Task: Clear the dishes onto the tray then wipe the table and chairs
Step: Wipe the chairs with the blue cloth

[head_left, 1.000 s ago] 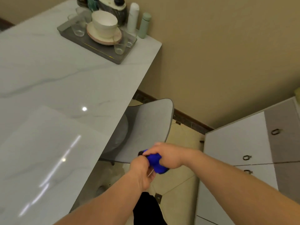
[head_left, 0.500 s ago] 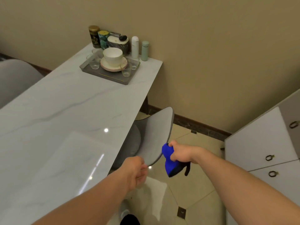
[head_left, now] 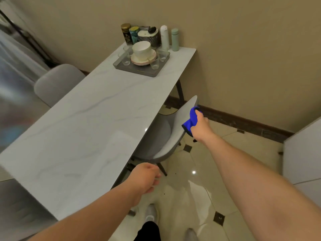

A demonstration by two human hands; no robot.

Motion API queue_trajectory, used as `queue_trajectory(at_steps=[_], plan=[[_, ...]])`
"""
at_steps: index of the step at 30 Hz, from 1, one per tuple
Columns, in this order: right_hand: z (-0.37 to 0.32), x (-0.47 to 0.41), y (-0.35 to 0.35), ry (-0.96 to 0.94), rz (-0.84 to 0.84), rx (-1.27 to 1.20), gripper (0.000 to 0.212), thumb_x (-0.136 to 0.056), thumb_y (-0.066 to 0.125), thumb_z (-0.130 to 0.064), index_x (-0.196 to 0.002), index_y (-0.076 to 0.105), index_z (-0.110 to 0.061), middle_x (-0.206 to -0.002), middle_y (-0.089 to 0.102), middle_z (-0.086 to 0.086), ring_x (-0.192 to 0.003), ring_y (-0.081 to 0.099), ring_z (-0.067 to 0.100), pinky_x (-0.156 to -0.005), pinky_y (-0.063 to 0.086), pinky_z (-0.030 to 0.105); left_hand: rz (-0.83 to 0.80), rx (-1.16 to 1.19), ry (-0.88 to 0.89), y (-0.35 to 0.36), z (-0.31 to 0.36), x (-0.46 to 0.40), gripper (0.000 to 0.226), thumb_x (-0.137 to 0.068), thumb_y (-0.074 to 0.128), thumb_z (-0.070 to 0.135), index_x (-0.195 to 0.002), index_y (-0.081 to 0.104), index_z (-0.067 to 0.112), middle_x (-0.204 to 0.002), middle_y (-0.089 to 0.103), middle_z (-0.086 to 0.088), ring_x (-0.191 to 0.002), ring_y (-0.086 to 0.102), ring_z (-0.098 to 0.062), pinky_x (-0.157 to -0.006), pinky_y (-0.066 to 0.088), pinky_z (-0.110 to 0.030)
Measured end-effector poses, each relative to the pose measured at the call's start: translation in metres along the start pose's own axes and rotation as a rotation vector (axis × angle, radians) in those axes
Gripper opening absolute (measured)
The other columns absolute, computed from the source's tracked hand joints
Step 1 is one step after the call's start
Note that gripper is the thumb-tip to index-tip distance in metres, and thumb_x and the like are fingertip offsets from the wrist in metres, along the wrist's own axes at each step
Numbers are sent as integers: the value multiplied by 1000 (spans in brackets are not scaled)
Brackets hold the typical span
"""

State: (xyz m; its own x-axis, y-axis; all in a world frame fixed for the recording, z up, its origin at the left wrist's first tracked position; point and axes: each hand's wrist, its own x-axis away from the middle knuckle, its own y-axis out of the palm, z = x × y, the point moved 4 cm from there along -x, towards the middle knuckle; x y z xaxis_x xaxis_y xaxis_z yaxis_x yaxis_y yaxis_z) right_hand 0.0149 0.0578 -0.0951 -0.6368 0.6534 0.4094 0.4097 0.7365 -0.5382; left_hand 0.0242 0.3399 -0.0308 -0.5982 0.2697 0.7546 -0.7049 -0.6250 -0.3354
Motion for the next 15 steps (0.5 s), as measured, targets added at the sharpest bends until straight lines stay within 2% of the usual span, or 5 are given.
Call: queue_trajectory(at_steps=[2,5,7,12,15], plan=[[5,32,11,-39,-48,38,78,-92,49,-3,-158,22,-33,-155,31,9,-130,48,36,-90,53,41,-7,5,-14,-4,-13,10,16,-98,56,22,-105,69,16,-108,72,-8,-96,71,-23,-83,57,-37],[3,77,4,-9,-313,192,62,-84,47,-4,-137,51,-37,-127,58,5,-103,64,32,-65,60,39,-1,3,22,-17,-18,26,14,-98,56,21,-102,70,18,-101,73,-6,-85,68,-18,-79,57,-35],[-9,112,5,-8,-458,213,57,-74,49,-4,-119,65,-35,-112,68,4,-98,68,29,-79,62,49,14,-1,54,-33,-19,36,14,-98,57,18,-100,70,18,-92,72,-6,-80,65,-18,-76,56,-35],[-74,197,28,-39,-358,-351,62,-70,56,-3,-125,59,-31,-123,64,8,-106,66,30,-84,60,39,-20,62,168,-91,-32,75,7,-93,57,9,-91,63,9,-87,60,-15,-78,55,-23,-68,46,-35],[-125,257,76,-86,-422,-503,66,-66,62,-6,-129,59,-27,-128,65,10,-113,65,34,-87,59,40,-26,122,243,-146,-58,102,14,-94,59,13,-104,68,11,-94,65,-5,-82,61,-18,-70,52,-31]])
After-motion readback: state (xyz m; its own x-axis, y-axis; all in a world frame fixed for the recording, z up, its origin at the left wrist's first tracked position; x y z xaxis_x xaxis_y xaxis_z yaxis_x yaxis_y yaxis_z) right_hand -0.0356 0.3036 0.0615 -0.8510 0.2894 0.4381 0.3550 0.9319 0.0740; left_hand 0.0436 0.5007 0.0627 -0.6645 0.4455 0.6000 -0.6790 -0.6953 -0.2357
